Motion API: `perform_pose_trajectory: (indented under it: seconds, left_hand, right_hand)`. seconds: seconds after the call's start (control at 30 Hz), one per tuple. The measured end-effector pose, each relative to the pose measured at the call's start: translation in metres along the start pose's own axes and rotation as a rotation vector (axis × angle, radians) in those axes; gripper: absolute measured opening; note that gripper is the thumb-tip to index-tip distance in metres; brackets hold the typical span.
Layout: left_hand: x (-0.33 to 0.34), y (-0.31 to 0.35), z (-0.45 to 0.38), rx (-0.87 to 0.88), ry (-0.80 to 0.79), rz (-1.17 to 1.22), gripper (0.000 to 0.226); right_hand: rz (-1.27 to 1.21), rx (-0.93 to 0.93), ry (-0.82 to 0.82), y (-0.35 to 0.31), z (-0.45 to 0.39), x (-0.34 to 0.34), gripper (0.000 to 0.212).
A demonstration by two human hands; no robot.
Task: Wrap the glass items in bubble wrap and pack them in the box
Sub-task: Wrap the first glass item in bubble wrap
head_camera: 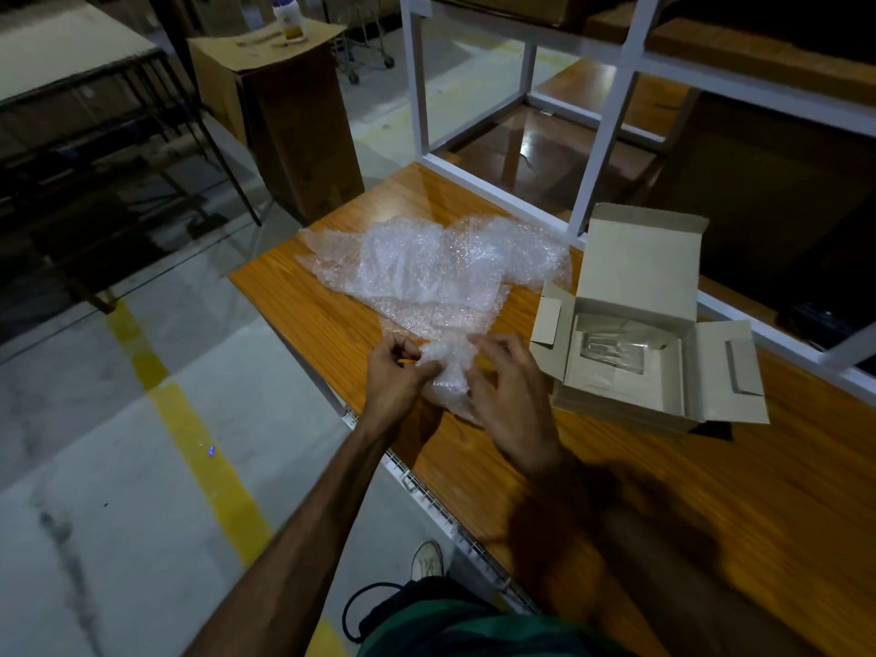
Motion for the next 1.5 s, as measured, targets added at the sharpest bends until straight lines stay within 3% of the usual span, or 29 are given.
perform_pose_trajectory:
  seconds: [0.07, 0.1, 0.2, 0.33, 0.4, 0.53, 0.67, 0.77, 0.83, 0.97, 1.17, 1.3, 1.4, 1.5]
  left_hand:
    - [0.001, 0.001, 0.0, -0.014, -0.007, 0.005, 0.035]
    - [0.001, 0.002, -0.001, -0.029, -0.006, 0.016, 0.036]
    - [0.001, 0.001, -0.004, -0.114, -0.006, 0.078, 0.033]
    - [-0.003, 0.008, 0.001, -0.132, -0.053, 0.141, 0.029]
    - [-0.008, 0.011, 0.007, 0.017, -0.054, 0.042, 0.03]
    - [-0.018, 0.002, 0.018, 0.457, -0.084, -0.409, 0.027]
    - [-0.027, -0.004, 0.022, 0.563, -0.2, -0.698, 0.044]
    - [-0.028, 0.002, 0.017, 0.63, -0.24, -0.849, 0.038]
    - [-0.027, 0.006, 0.013, 0.676, -0.273, -0.918, 0.032]
    - [-0.026, 0.011, 0.009, 0.698, -0.315, -0.972, 0.031]
    - [-0.021, 0.012, 0.014, 0.679, -0.348, -1.019, 0.049]
    - [-0.02, 0.005, 0.017, 0.658, -0.271, -0.899, 0.04]
    - [-0.018, 0.004, 0.019, 0.598, -0.229, -0.742, 0.051]
    - [-0.021, 0.004, 0.015, 0.612, -0.259, -0.809, 0.057]
  right_hand:
    - [0.27, -0.316, -0.117, -0.007, 0.011, 0.0, 0.047]
    - [0.368, -0.378, -0.191, -0.006, 0.014, 0.004, 0.055]
    - [0.488, -0.329, -0.274, 0.005, 0.015, 0.015, 0.069]
    - [0.48, -0.325, -0.217, -0.002, 0.01, 0.013, 0.05]
    - [0.493, -0.3, -0.239, -0.006, 0.006, 0.011, 0.04]
    - [0.471, -0.277, -0.254, -0.009, 0.005, 0.011, 0.033]
    - [0.432, -0.259, -0.236, -0.008, 0.004, 0.015, 0.032]
    - [0.357, -0.293, -0.222, -0.002, 0.005, 0.013, 0.035]
    - [0.315, -0.291, -0.129, 0.006, 0.01, 0.01, 0.036]
    - [0.23, -0.16, 0.013, 0.021, 0.024, 0.008, 0.046]
    - [0.345, -0.28, -0.183, 0.021, 0.018, 0.012, 0.065]
    - [0.4, -0.278, -0.243, 0.018, 0.01, 0.014, 0.061]
    - [0.402, -0.286, -0.284, 0.018, 0.009, 0.015, 0.056]
    - [0.396, -0.29, -0.307, 0.017, 0.005, 0.017, 0.047]
Point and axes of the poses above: each hand's wrist, its own z-axis away from the middle knuckle, its own x-axis out of the palm, y = z × x, the point moved 2 cm from there along -z, towards the middle knuckle, and after that the axes turned 5 degrees about -z, right-handed, at the moved point
